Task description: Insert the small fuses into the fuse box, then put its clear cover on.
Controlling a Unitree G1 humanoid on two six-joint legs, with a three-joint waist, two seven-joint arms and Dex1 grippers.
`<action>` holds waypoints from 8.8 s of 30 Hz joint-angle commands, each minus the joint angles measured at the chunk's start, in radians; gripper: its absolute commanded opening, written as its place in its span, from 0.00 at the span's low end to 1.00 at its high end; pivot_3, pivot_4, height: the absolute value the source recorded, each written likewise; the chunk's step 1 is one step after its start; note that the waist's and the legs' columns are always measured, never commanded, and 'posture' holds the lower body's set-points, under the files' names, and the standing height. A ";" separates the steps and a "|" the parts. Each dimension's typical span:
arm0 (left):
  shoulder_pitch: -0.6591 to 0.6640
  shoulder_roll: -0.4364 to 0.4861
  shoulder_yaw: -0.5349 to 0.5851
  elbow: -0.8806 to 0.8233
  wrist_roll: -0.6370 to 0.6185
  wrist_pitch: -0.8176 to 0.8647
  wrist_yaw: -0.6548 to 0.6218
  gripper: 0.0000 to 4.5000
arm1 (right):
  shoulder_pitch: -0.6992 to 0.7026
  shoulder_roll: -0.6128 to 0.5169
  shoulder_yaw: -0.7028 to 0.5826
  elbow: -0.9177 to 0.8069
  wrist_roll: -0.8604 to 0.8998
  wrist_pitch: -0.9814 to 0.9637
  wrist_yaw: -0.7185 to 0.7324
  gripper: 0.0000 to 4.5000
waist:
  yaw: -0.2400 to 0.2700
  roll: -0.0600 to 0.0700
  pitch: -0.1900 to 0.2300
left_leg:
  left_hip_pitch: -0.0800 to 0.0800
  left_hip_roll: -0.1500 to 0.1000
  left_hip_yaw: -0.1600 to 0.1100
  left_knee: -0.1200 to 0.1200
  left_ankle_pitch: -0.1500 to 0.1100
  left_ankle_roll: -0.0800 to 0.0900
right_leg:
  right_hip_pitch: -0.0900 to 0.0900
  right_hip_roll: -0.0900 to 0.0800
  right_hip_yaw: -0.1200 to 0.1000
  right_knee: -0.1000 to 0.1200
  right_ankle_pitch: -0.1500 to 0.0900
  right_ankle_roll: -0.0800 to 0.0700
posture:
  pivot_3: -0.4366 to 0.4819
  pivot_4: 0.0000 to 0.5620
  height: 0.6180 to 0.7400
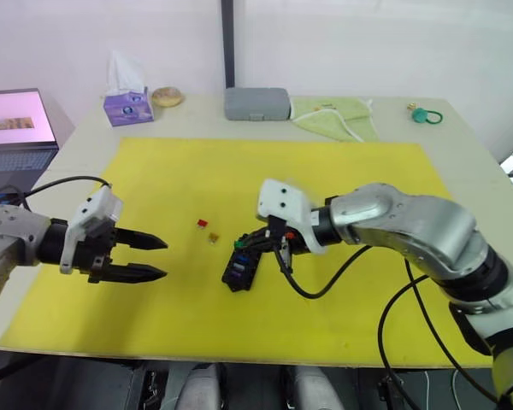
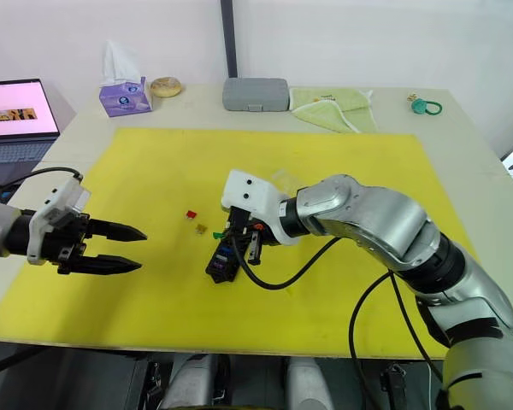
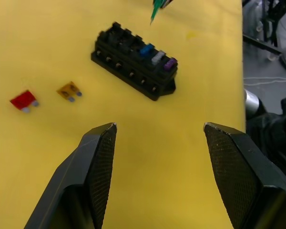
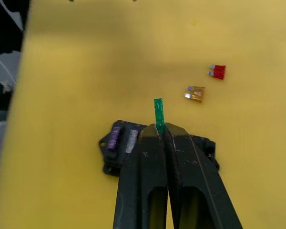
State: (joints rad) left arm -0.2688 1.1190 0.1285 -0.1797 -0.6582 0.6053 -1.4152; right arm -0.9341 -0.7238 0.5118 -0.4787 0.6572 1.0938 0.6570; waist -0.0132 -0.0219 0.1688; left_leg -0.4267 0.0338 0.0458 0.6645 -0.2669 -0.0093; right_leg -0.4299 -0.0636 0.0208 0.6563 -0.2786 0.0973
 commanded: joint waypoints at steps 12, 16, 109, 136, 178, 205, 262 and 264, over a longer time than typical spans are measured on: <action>0.028 -0.024 -0.007 -0.021 0.028 -0.010 0.010 0.68 | 0.011 0.061 -0.002 -0.011 -0.116 0.063 0.031 0.00 | -0.004 0.000 0.000 | 0.001 0.001 0.000 0.000 0.000 0.000 | 0.000 0.001 0.000 0.001 0.000 0.000 | 0.48 0.27 0.97; 0.034 -0.023 -0.006 -0.020 0.037 -0.014 0.006 0.68 | 0.025 0.078 0.003 -0.016 -0.132 0.071 0.027 0.00 | -0.004 0.000 0.000 | 0.001 0.001 0.000 0.000 0.000 0.000 | 0.000 0.001 0.000 0.002 0.000 0.000 | 0.48 0.27 0.97; 0.039 -0.073 -0.013 -0.009 0.083 -0.015 0.042 0.68 | 0.057 0.161 0.020 0.055 -0.267 0.116 0.043 0.00 | -0.006 0.000 0.000 | 0.002 0.000 0.000 0.003 0.000 0.000 | 0.000 0.002 0.000 0.007 0.000 0.000 | 0.48 0.27 0.97; 0.029 -0.084 -0.019 0.008 0.090 -0.016 0.046 0.69 | 0.104 0.153 -0.093 -0.014 -0.210 0.138 0.052 0.43 | -0.005 0.000 0.000 | 0.002 0.000 0.000 0.003 0.000 0.000 | 0.000 0.002 0.000 0.007 0.000 0.000 | 0.48 0.27 0.97; 0.030 -0.089 -0.017 0.016 0.095 -0.018 0.061 0.69 | 0.113 0.163 -0.028 0.047 -0.268 0.059 0.074 0.05 | -0.004 0.000 0.000 | 0.002 0.000 0.000 0.003 0.000 0.000 | 0.000 0.002 0.000 0.007 0.000 0.000 | 0.48 0.27 0.97; -0.037 -0.109 -0.083 0.052 0.116 -0.036 0.025 0.69 | 0.397 -0.260 -0.133 -0.021 -0.322 -0.392 0.459 0.05 | -0.027 -0.001 -0.001 | 0.007 0.000 0.000 0.003 0.000 0.000 | 0.003 0.003 0.002 0.008 0.000 0.001 | 0.48 0.27 0.97; -0.054 -0.092 -0.102 0.091 0.163 -0.064 -0.024 0.69 | 0.822 0.219 -0.684 -0.010 0.234 0.209 -0.111 0.01 | -0.005 -0.002 -0.001 | 0.007 0.001 0.000 0.003 0.000 0.000 | 0.005 0.005 0.003 0.008 0.000 0.001 | 0.48 0.27 0.97; -0.055 -0.093 -0.102 0.092 0.164 -0.064 -0.024 0.69 | 0.821 0.220 -0.684 -0.008 0.236 0.206 -0.117 0.01 | -0.005 -0.002 -0.001 | 0.007 0.001 0.000 0.003 0.000 0.000 | 0.005 0.005 0.003 0.008 0.000 0.001 | 0.48 0.27 0.97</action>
State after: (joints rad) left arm -0.3167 1.0174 0.0197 -0.0810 -0.4928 0.5558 -1.4345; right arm -0.1211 -0.5155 -0.1765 -0.4862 0.8700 1.2967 0.5446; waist -0.0181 -0.0235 0.1677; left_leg -0.4194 0.0344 0.0459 0.6673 -0.2669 -0.0092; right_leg -0.4253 -0.0585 0.0236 0.6640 -0.2788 0.0978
